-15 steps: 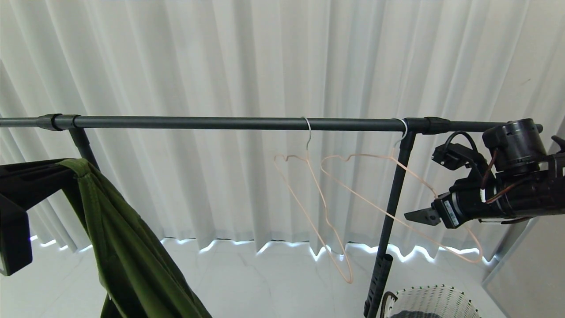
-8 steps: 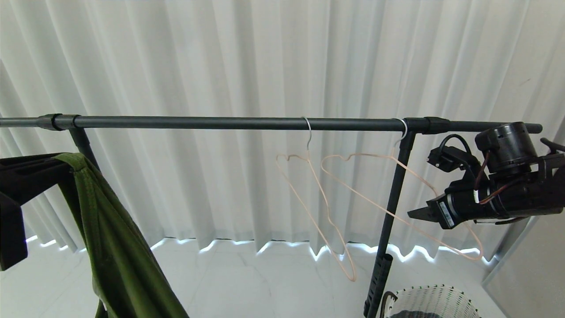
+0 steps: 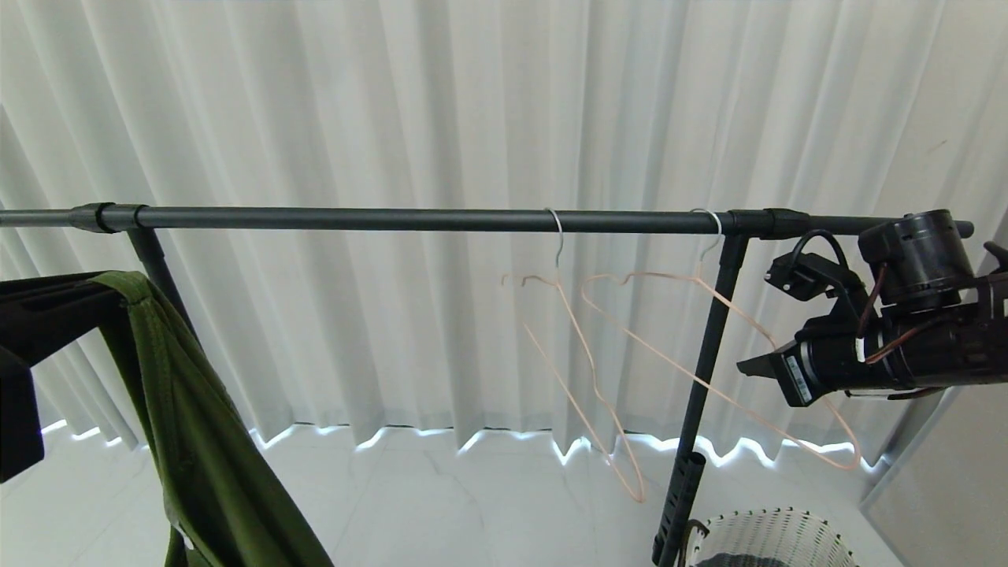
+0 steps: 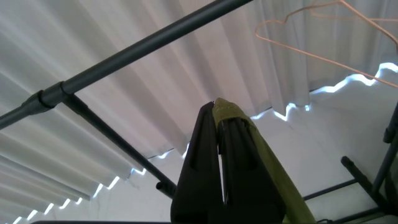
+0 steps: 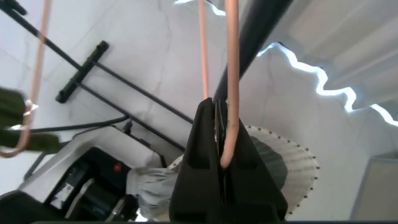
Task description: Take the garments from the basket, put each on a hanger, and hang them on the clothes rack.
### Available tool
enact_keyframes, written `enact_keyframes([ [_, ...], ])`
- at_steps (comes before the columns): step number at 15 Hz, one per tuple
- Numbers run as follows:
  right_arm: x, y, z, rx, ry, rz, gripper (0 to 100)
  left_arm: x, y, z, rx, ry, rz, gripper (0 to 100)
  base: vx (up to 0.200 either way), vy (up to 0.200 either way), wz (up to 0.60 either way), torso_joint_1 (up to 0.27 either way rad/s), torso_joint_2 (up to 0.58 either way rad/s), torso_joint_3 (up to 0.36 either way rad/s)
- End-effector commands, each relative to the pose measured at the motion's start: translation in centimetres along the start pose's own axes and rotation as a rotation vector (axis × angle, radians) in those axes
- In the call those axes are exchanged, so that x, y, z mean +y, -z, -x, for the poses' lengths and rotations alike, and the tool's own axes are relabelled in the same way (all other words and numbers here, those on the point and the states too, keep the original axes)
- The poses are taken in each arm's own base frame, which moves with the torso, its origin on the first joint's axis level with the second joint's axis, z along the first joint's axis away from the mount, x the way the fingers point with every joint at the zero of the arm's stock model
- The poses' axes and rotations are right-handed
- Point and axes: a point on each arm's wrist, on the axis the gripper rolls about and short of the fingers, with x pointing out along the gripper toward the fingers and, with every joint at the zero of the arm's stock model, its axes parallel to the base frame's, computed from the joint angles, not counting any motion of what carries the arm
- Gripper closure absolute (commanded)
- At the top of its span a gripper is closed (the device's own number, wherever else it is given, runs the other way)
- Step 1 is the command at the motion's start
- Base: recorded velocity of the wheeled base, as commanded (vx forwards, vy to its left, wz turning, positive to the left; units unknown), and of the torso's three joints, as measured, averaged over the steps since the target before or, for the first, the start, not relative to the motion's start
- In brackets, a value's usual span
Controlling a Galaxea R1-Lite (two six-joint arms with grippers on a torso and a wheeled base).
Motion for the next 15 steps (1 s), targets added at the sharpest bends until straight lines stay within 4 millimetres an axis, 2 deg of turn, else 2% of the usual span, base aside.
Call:
enact_keyframes([
  [1,0.9,0.0,0.9,-0.024,-0.018,-0.003,100,0.0,0.0,0.1,-0.002,-0.001,0.001,100,0.0,0.0,0.0,0.0,0.0,0.0],
  [5,1.6,0.2,2.3,-0.07,-0.026,-0.015,100,0.1,0.1,0.2,-0.003,-0.001,0.005,100,0.0,0.0,0.0,0.0,0.0,0.0],
  [11,2.3,0.4,5.9,-0.163,-0.016,-0.076,100,0.0,0.1,0.1,-0.007,-0.004,0.009,100,0.0,0.0,0.0,0.0,0.0,0.0],
  [15,2.5,0.5,7.2,-0.197,-0.016,-0.088,100,-0.1,0.1,-0.1,-0.023,-0.01,0.013,100,0.0,0.0,0.0,0.0,0.0,0.0],
])
